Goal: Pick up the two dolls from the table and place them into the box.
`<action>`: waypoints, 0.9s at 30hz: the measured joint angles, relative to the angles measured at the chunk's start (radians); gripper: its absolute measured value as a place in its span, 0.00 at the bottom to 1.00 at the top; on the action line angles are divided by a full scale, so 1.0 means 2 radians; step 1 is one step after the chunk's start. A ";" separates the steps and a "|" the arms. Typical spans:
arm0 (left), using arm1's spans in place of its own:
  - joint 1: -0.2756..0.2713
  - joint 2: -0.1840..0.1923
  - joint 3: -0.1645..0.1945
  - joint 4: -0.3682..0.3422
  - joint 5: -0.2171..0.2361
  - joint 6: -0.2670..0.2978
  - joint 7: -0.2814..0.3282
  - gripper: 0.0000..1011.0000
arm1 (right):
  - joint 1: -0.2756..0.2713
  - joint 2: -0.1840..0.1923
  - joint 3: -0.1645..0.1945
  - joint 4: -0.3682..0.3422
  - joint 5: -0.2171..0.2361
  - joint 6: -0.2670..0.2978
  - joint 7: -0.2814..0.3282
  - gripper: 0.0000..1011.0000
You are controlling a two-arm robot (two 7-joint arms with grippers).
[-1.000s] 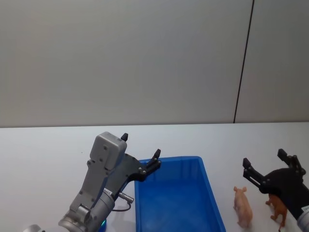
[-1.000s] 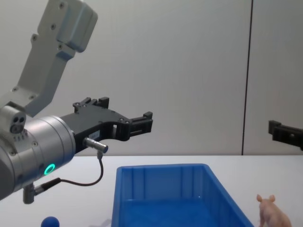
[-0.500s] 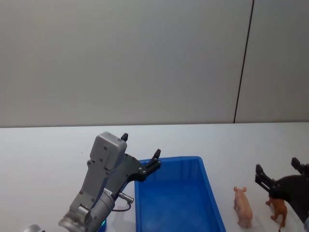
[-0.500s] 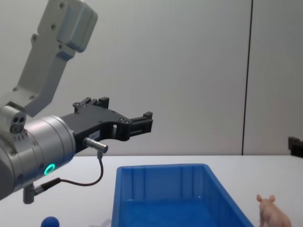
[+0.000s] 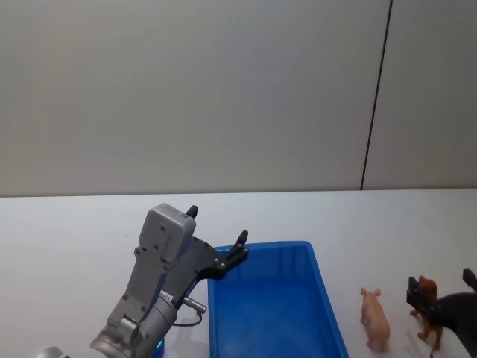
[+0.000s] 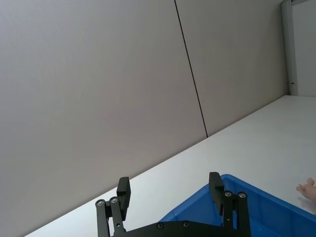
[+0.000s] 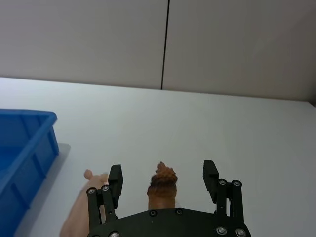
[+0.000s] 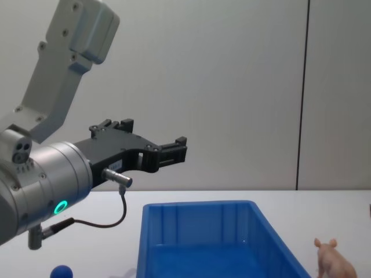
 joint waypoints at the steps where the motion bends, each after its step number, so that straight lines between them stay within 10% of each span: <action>1: 0.000 0.000 0.000 0.000 0.000 0.000 0.000 0.99 | 0.000 0.000 0.000 0.002 0.000 0.001 -0.001 0.99; 15: 0.000 0.000 0.000 0.000 0.000 0.000 0.000 0.99 | 0.003 -0.008 0.003 0.040 -0.002 0.008 -0.008 0.97; 27: 0.000 0.000 0.000 0.000 0.000 0.000 0.000 0.99 | 0.009 -0.018 0.002 0.073 0.013 0.009 0.008 0.63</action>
